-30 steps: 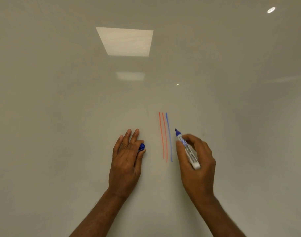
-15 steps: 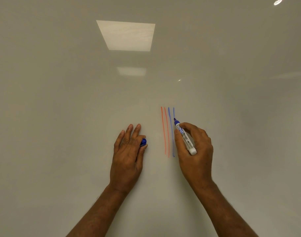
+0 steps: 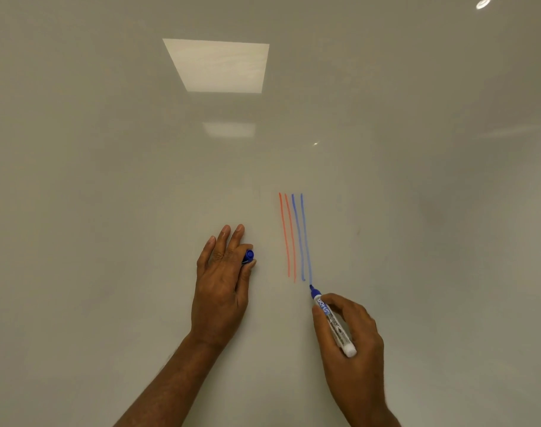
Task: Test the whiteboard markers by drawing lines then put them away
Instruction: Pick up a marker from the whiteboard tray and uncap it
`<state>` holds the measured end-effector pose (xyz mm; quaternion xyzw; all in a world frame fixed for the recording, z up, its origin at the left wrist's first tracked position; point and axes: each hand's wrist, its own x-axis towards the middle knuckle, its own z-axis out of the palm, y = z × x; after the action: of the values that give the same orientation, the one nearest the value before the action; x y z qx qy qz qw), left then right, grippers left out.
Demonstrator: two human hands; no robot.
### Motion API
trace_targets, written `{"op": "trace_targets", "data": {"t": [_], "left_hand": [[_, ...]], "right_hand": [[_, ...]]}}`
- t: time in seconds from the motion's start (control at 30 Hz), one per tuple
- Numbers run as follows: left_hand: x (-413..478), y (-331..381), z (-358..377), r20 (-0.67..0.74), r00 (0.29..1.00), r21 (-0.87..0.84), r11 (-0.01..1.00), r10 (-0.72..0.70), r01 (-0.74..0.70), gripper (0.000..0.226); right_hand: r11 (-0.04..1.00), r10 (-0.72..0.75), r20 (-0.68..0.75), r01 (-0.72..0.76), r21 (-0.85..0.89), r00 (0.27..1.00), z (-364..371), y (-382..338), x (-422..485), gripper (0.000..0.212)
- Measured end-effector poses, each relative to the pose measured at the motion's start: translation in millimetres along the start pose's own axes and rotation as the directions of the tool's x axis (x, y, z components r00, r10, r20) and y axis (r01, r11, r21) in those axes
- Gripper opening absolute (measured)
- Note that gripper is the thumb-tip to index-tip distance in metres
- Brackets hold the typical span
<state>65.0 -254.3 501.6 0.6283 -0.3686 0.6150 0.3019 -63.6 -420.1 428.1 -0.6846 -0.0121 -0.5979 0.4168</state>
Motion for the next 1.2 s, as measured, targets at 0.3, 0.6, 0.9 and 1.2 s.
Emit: {"op": "trace_targets", "data": {"t": [0.3, 0.6, 0.9, 1.2], "left_hand": [[-4, 33, -35, 0.101, 0.911, -0.414, 0.815, -0.400, 0.404, 0.040], [5, 71, -87, 0.459, 0.508, -0.733, 0.012, -0.729, 0.680, 0.027], [-10, 77, -117, 0.668, 0.338, -0.690, -0.382, -0.663, 0.614, 0.030], [-30, 81, -126, 0.694, 0.335, -0.644, -0.343, -0.637, 0.683, 0.029]], "right_hand": [[0.912, 0.126, 0.205, -0.194, 0.361, 0.971, -19, -66, -8, 0.018], [0.852, 0.104, 0.359, -0.269, 0.449, 0.927, -6, -94, -30, 0.028], [0.829, 0.067, 0.425, -0.288, 0.480, 0.903, 7, -116, -48, 0.026], [0.817, 0.150, 0.429, -0.356, 0.453, 0.891, 21, -112, -65, 0.029]]}}
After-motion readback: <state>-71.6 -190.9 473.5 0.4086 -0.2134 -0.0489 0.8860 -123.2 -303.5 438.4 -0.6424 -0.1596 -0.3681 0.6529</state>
